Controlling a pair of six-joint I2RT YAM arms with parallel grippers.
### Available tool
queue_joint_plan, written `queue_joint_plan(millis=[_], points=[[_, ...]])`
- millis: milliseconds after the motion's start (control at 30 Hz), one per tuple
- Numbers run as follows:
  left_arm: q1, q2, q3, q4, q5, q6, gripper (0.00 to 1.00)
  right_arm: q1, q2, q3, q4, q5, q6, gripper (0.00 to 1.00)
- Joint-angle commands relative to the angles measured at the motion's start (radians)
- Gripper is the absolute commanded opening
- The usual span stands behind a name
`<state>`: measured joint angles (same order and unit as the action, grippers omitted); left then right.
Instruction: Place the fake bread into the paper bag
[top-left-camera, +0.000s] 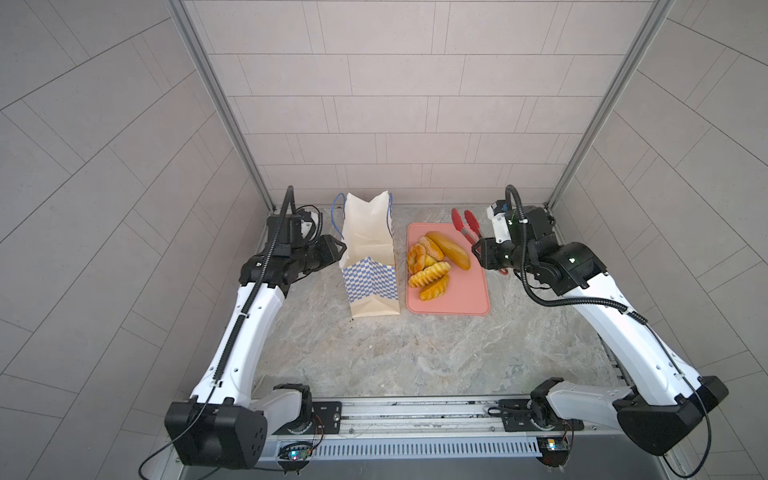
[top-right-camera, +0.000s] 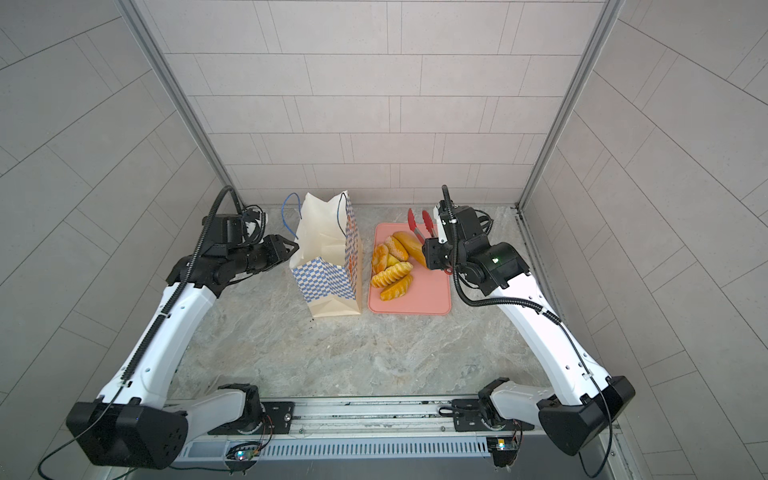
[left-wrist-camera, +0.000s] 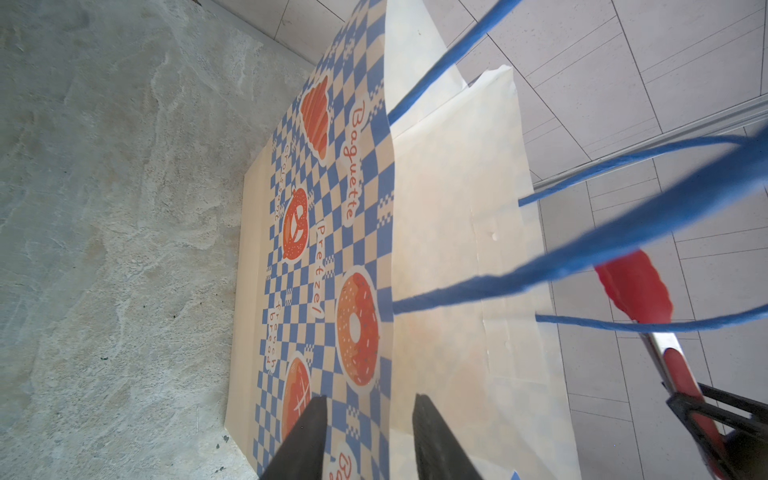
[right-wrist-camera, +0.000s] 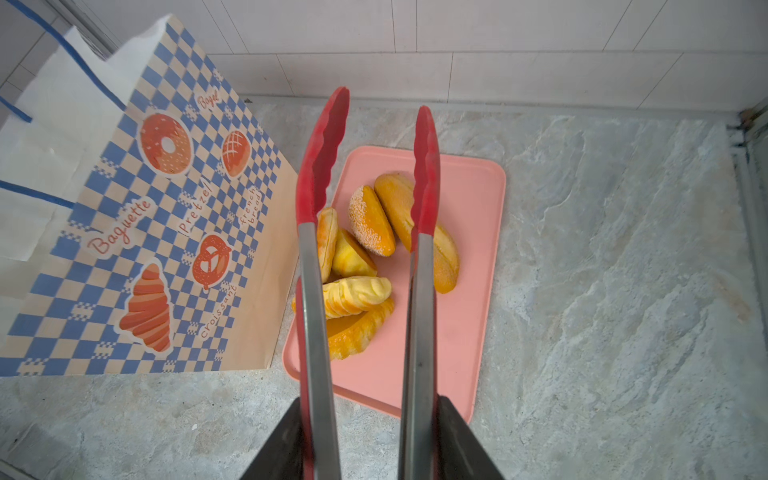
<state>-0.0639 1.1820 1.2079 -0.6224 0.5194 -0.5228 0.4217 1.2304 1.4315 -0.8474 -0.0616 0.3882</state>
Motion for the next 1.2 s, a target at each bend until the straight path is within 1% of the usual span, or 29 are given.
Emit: queue_joint_plan(millis=[0,167,500,1000,1167], points=[[-0.002,-0.001,0.028,-0.009,-0.005,0.018,0.41,-0.026,-0.029,-0.044,0.069,-0.071,0.043,0.46],[-0.002,-0.002,0.024,-0.009,-0.004,0.018,0.41,-0.057,-0.032,-0.115,0.104,-0.119,0.064,0.46],[-0.002,0.0,0.021,-0.008,-0.004,0.018,0.41,-0.089,-0.029,-0.197,0.146,-0.163,0.084,0.46],[-0.002,-0.003,0.016,-0.007,-0.004,0.017,0.41,-0.098,-0.044,-0.33,0.236,-0.24,0.147,0.47],[-0.002,-0.003,0.015,-0.006,-0.004,0.014,0.41,-0.098,-0.045,-0.373,0.274,-0.265,0.17,0.49]])
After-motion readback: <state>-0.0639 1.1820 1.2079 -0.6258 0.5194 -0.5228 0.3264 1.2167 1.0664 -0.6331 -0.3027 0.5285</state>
